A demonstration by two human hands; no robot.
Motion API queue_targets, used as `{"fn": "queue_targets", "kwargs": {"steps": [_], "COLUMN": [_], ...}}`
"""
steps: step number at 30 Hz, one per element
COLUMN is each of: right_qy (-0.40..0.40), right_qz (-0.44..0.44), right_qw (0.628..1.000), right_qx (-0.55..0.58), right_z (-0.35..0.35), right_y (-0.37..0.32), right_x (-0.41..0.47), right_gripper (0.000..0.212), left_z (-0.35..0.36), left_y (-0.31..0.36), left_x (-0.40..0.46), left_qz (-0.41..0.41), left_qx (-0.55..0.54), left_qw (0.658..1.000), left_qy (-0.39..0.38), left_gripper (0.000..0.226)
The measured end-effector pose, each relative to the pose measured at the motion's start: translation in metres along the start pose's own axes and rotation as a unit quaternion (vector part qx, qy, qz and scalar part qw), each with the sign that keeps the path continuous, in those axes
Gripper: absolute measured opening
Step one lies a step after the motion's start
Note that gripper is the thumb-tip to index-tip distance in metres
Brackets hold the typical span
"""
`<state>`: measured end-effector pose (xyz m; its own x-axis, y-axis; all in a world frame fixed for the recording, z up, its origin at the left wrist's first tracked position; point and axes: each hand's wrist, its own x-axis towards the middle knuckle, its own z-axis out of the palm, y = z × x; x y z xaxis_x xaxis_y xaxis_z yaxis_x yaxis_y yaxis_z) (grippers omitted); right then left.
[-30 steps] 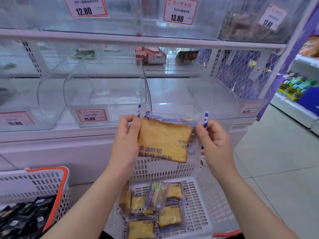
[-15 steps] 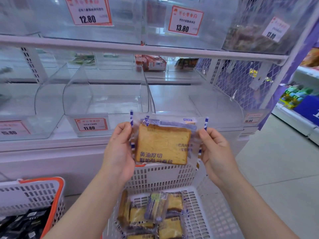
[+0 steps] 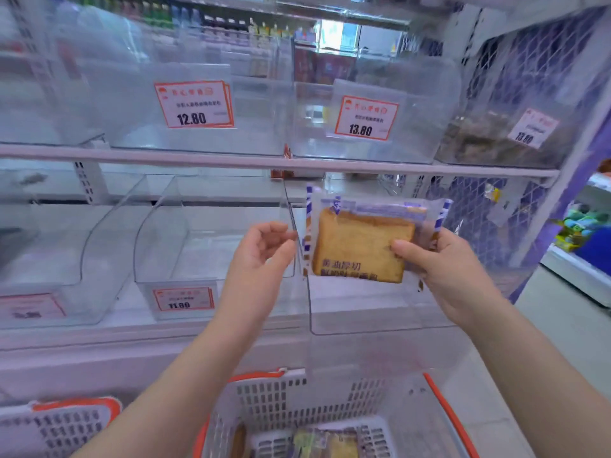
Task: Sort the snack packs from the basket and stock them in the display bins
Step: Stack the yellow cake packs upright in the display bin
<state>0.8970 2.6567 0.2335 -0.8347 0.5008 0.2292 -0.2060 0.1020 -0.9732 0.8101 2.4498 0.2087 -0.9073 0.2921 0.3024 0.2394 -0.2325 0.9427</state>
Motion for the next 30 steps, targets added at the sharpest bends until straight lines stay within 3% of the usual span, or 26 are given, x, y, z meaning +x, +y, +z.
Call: {"fn": "queue_targets", "kwargs": {"steps": [4, 10, 15, 19, 23, 27, 30], "right_qy": [0.080, 0.072, 0.028, 0.043, -0.009, -0.031, -0.032], "right_qz": [0.085, 0.222, 0.227, 0.225, 0.263, 0.253, 0.147], "right_qw": [0.992, 0.967, 0.958, 0.940, 0.936, 0.919, 0.936], "right_qx": [0.041, -0.104, -0.175, -0.254, -0.235, -0.299, -0.318], "right_z": [-0.002, 0.011, 0.027, 0.037, 0.047, 0.049, 0.039], "right_y": [0.032, 0.090, 0.118, 0.134, 0.137, 0.105, 0.061], "right_x": [0.037, 0.101, 0.152, 0.165, 0.155, 0.129, 0.089], "right_gripper": [0.025, 0.037, 0.033, 0.023, 0.035, 0.041, 0.035], "left_z": [-0.007, -0.004, -0.005, -0.007, -0.006, -0.006, -0.006], "left_y": [-0.016, -0.029, -0.033, -0.037, -0.039, -0.040, -0.039], "left_x": [0.013, 0.023, 0.027, 0.025, 0.026, 0.021, 0.006], "left_qz": [-0.032, -0.078, -0.088, -0.095, -0.108, -0.125, -0.152], "left_qx": [0.196, 0.294, 0.244, 0.213, 0.210, 0.187, 0.130], "left_qw": [0.979, 0.947, 0.957, 0.963, 0.963, 0.967, 0.975], "left_qy": [-0.037, -0.107, -0.131, -0.133, -0.127, -0.116, -0.099], "left_gripper": [0.014, 0.037, 0.046, 0.050, 0.062, 0.035, 0.011]}}
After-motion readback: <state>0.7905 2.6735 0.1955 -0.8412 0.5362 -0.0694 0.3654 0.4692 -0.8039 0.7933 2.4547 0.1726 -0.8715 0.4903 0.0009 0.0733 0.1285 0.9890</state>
